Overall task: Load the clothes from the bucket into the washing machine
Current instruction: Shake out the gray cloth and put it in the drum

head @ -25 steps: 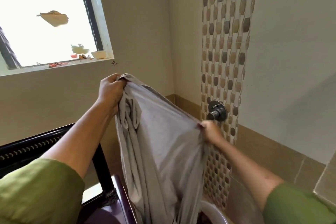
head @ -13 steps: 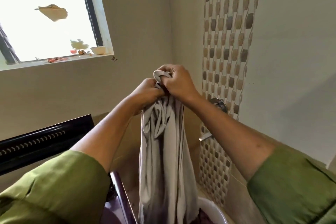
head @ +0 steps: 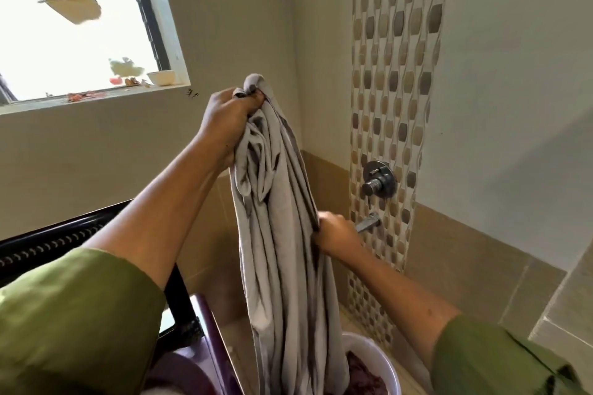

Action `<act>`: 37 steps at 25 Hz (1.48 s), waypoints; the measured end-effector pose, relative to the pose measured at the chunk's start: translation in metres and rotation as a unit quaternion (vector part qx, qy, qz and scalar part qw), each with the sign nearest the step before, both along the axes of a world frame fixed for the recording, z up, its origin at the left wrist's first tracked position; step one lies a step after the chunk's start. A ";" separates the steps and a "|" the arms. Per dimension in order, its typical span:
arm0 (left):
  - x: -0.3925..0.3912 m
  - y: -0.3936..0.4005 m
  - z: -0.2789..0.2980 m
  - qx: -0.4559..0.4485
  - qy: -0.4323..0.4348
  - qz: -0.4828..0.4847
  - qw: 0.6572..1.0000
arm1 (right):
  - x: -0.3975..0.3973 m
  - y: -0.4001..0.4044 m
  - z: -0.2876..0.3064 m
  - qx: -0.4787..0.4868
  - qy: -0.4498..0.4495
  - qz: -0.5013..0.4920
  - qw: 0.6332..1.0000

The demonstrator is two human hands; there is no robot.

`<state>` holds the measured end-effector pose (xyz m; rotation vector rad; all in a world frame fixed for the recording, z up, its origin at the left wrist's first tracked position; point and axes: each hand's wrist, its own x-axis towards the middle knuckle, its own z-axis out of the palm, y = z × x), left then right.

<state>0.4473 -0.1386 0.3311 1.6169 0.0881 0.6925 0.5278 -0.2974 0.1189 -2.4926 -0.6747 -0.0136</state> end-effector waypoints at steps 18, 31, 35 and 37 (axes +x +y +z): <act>0.016 -0.001 -0.045 0.080 0.050 -0.122 0.988 | -0.001 0.001 0.177 0.350 -0.075 0.019 0.933; 0.027 -0.012 -0.021 0.021 0.058 0.004 0.998 | -0.001 -0.038 0.040 0.107 0.050 0.103 0.988; 0.016 0.014 -0.020 -0.018 0.035 0.037 0.999 | 0.017 -0.080 -0.017 -0.108 0.033 -0.112 0.987; 0.013 0.032 -0.024 -0.027 0.028 0.070 0.997 | 0.029 -0.103 -0.010 -0.104 -0.010 -0.189 0.976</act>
